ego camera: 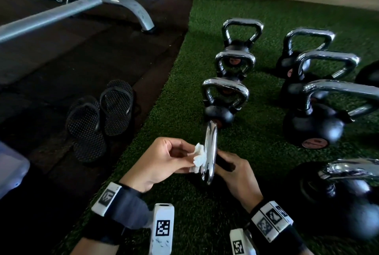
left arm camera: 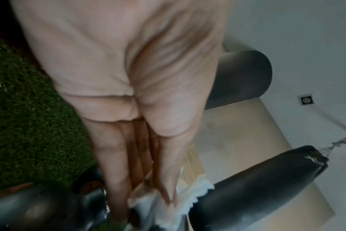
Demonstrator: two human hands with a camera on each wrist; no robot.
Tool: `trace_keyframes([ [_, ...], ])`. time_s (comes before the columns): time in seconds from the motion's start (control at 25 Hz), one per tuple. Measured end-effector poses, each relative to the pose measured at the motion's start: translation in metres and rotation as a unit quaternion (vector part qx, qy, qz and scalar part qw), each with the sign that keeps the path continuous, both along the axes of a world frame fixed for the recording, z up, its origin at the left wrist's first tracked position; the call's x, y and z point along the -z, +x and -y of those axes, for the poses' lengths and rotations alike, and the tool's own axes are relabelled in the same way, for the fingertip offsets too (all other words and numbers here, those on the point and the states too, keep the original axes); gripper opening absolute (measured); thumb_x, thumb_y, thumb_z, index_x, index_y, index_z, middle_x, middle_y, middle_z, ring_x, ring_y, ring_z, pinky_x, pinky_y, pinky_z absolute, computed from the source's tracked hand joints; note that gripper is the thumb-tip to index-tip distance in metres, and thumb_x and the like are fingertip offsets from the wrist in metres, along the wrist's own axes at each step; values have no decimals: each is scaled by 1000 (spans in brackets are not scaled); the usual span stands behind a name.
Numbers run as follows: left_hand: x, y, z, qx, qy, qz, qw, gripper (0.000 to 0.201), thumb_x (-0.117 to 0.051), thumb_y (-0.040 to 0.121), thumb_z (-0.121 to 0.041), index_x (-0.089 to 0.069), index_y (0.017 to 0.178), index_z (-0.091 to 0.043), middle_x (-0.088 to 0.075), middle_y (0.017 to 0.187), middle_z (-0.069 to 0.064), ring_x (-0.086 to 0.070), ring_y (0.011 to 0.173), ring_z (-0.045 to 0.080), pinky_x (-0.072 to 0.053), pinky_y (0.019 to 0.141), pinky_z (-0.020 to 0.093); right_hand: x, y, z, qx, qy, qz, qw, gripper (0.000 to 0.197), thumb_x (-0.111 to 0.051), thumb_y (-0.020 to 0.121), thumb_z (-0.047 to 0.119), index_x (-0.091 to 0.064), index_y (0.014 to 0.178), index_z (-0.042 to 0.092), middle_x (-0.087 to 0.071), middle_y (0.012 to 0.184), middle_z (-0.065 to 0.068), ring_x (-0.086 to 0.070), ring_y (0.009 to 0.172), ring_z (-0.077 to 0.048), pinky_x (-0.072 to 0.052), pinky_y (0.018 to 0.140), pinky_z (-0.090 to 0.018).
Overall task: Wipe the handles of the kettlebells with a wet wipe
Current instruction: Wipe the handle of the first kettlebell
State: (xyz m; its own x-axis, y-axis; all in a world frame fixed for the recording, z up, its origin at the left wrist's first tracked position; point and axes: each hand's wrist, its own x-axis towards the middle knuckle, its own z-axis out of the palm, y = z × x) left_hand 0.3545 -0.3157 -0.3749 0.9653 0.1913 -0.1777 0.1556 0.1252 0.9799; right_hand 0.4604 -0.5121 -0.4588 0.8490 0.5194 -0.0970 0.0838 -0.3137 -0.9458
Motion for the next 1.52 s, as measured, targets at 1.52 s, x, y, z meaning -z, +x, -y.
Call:
trace_keyframes([
  [1.52, -9, -27, 16, -38, 187, 183, 965, 68, -67, 86, 13, -57, 135, -32, -76, 115, -3, -71, 111, 14, -54, 91, 19, -109, -24, -1, -56, 158, 114, 979, 22, -87, 76, 14, -81, 95, 24, -79, 90, 6, -76, 80, -13, -61, 74, -26],
])
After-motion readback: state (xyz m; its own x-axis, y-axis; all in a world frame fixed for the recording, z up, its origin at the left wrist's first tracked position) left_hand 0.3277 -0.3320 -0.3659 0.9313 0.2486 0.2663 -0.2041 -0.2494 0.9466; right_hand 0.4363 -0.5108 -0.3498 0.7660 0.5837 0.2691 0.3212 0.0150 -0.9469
